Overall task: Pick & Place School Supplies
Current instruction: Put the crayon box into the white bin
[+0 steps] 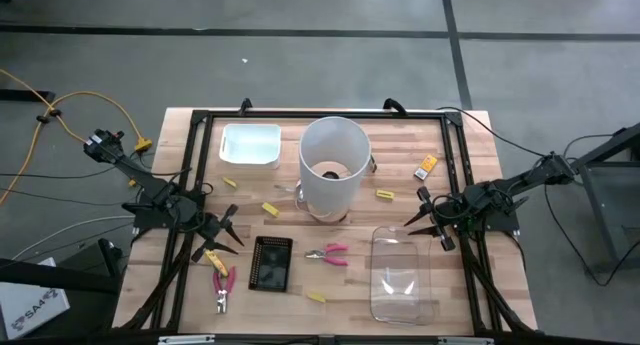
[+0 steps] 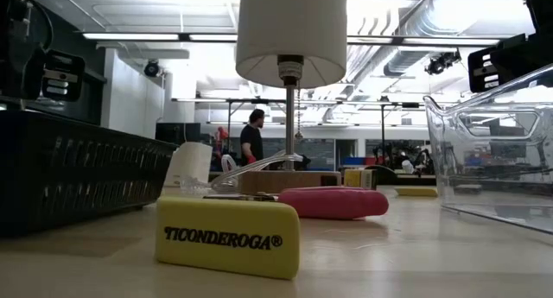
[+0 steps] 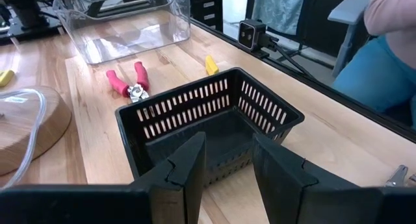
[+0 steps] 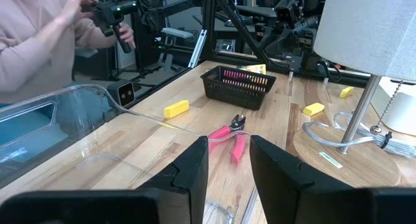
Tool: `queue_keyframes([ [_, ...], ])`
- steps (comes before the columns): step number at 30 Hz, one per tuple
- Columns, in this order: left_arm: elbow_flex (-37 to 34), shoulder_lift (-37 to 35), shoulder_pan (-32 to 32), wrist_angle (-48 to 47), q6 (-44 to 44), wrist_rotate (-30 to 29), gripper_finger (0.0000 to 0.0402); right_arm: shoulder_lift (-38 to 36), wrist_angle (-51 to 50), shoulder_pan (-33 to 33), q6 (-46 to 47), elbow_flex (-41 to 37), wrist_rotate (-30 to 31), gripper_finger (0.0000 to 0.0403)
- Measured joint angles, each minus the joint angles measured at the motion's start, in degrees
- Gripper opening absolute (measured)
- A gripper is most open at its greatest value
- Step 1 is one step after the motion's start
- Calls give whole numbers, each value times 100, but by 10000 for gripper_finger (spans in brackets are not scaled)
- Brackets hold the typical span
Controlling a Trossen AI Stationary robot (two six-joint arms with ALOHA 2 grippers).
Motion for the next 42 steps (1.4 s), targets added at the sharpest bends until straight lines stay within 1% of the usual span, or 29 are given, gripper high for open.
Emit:
queue_keyframes([
  [3, 0, 2, 3, 0, -39, -34, 119, 0, 0, -2, 0, -1, 0, 105],
  [8, 0, 0, 4, 140, 103, -344, 119, 0, 0, 0, 0, -1, 0, 105],
  [11, 0, 2, 4, 339, 104, -477, 119, 0, 0, -2, 0, -1, 0, 105],
  [15, 2, 0, 4, 735, 159, -846, 119, 0, 0, -2, 0, 1, -2, 105],
  [20, 85, 2, 4, 811, -381, -1177, 119, 0, 0, 0, 0, -1, -2, 105],
  [29, 305, 0, 2, 773, -372, -1222, 119, 0, 0, 0, 0, 0, 0, 105],
  [32, 528, 0, 2, 353, -459, -1215, 119, 0, 2, -2, 0, 1, 0, 105],
  [36, 1233, 48, 2, -942, -707, -1211, 119, 0, 0, 0, 0, 0, -1, 105],
  [39, 1800, 253, -3, -1785, -937, -1205, 119, 0, 0, 0, 0, -1, -2, 105],
  [42, 2241, 568, -119, -2325, -988, -1187, 119, 0, 0, -2, 0, 0, -1, 105],
])
